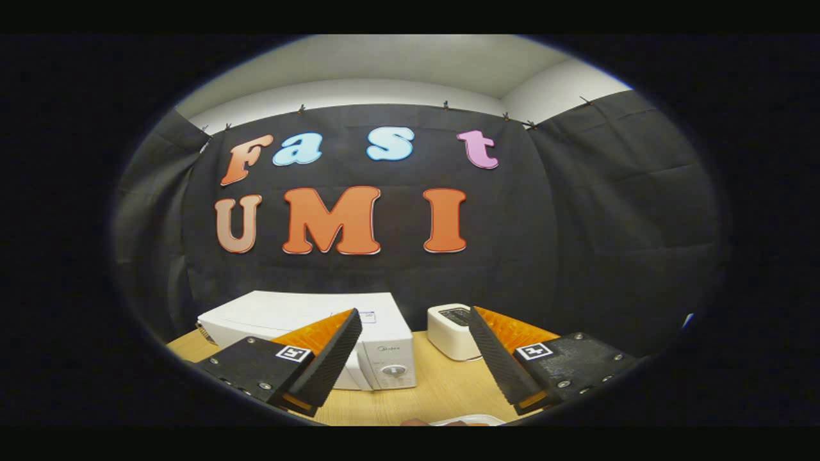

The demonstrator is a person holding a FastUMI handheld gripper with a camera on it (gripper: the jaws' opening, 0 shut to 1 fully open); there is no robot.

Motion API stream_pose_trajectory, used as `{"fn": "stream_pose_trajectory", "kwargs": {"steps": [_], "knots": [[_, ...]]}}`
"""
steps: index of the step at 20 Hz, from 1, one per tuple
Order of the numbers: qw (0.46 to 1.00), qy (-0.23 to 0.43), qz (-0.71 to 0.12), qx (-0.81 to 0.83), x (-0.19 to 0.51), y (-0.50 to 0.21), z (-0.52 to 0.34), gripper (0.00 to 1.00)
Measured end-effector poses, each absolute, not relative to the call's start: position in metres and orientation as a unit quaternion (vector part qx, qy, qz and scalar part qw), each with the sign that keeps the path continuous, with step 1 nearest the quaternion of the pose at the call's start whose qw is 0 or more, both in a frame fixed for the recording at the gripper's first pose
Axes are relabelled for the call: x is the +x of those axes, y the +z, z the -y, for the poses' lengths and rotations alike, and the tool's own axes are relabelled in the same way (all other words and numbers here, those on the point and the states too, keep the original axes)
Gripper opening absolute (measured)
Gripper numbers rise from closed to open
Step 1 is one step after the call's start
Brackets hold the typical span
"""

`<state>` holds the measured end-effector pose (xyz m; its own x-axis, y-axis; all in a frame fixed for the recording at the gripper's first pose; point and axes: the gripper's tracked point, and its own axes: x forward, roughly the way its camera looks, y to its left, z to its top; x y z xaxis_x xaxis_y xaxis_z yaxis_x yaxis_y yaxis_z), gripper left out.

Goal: Open the microwave, put the food inside, and close the microwave door.

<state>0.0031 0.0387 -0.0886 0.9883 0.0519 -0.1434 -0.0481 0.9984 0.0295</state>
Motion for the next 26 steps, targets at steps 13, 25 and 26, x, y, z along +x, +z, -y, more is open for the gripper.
{"fn": "stream_pose_trajectory", "kwargs": {"steps": [13,25,26], "knots": [[0.977,0.140,-0.158,-0.026,0.021,-0.221,-0.120,1.00],[0.956,0.158,-0.240,-0.054,0.036,-0.307,-0.144,0.68],[0.957,0.147,-0.243,-0.065,0.039,-0.313,-0.140,0.66]]}}
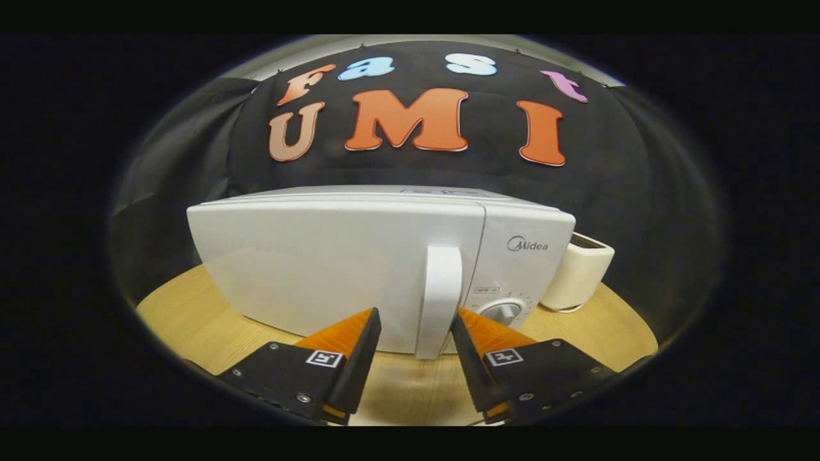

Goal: Open the microwave, put the food inside, and close the microwave door.

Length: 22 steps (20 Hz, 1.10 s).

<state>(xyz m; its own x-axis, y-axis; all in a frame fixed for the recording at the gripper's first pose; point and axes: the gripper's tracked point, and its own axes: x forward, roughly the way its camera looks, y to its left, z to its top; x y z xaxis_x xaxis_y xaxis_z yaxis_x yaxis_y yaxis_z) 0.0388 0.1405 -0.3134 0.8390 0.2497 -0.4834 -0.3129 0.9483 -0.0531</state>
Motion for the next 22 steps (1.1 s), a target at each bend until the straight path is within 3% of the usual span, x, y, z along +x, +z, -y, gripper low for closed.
{"fn": "stream_pose_trajectory", "kwargs": {"steps": [2,3,5,15,22], "knots": [[0.957,0.124,-0.251,-0.069,0.0462,-0.3238,-0.1318,0.52],[0.958,0.121,-0.254,-0.063,0.0470,-0.3242,-0.1314,0.39],[0.958,0.119,-0.255,-0.056,0.0480,-0.3247,-0.1329,0.30],[0.956,0.108,-0.273,-0.030,0.0445,-0.3240,-0.1329,0.10],[0.954,0.098,-0.283,-0.026,0.0397,-0.3229,-0.1307,0.10]]}}
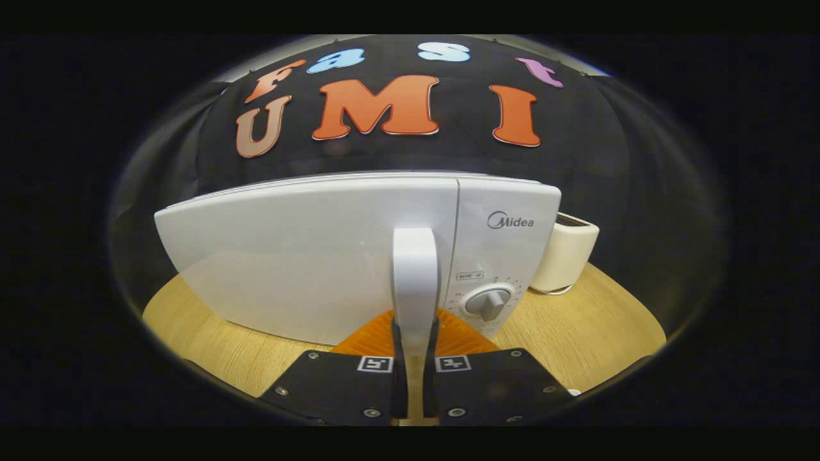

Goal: Open the microwave, put the food inside, and close the microwave door.

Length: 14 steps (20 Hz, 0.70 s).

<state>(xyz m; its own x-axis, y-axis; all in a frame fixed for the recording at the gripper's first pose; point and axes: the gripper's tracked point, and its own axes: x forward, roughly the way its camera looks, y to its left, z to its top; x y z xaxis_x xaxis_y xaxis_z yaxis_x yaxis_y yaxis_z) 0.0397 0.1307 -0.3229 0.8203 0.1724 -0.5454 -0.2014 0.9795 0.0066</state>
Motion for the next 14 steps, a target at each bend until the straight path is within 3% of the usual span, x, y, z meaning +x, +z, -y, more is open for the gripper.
{"fn": "stream_pose_trajectory", "kwargs": {"steps": [4,14], "knots": [[0.962,0.109,-0.244,-0.063,-0.006,-0.312,-0.130,0.09],[0.953,0.154,-0.255,-0.060,-0.107,-0.298,-0.147,0.09]]}}
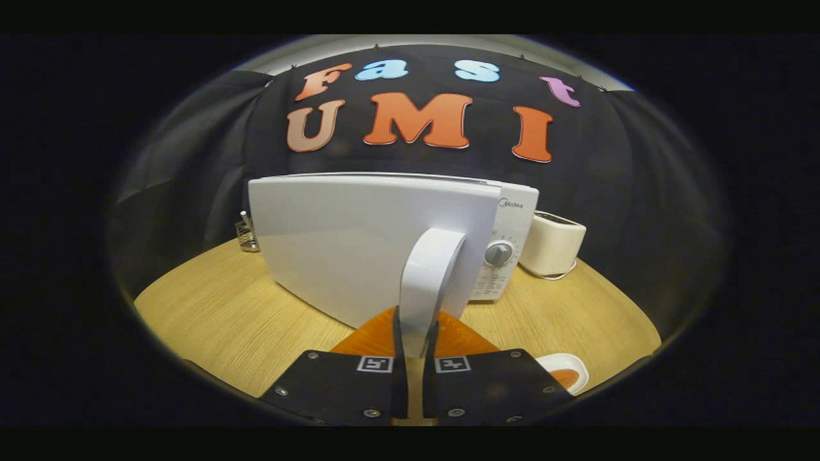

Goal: Open the microwave, put the food inside, and close the microwave door.

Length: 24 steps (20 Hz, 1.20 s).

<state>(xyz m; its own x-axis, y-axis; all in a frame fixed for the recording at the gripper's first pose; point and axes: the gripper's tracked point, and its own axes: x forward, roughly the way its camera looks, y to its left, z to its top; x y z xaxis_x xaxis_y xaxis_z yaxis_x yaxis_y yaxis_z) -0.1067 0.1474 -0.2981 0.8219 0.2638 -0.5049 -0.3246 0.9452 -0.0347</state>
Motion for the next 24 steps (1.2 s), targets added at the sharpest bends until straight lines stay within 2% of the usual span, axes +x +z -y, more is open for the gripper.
{"fn": "stream_pose_trajectory", "kwargs": {"steps": [7,14,24], "knots": [[0.936,0.221,-0.267,-0.067,-0.183,-0.286,-0.187,0.09],[0.907,0.309,-0.270,-0.096,-0.267,-0.271,-0.264,0.10],[0.892,0.298,-0.316,-0.127,-0.309,-0.263,-0.289,0.10]]}}
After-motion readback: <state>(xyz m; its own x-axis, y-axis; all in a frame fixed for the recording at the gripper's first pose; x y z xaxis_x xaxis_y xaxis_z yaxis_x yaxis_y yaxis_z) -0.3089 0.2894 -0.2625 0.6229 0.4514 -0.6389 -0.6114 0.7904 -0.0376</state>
